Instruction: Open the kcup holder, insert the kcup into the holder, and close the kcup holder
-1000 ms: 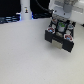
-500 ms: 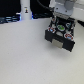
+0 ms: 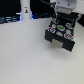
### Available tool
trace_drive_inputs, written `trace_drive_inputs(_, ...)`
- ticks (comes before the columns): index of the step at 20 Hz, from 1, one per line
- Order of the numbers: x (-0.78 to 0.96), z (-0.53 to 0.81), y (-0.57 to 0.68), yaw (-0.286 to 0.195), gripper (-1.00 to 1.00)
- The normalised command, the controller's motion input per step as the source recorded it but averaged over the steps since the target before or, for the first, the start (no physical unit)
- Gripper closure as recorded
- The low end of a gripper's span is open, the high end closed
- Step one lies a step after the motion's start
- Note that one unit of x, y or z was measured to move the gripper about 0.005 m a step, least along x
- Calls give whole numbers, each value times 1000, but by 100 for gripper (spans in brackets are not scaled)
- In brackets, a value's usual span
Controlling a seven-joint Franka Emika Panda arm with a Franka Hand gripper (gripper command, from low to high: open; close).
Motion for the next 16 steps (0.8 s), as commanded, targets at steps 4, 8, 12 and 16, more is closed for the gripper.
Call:
trace_drive_inputs(4, 644, 283, -475, 6, -100)
trace_drive_inputs(8, 675, 172, -410, 12, -100)
trace_drive_inputs(12, 723, 79, -340, 13, -100)
trace_drive_inputs(16, 715, -68, -302, 26, -100)
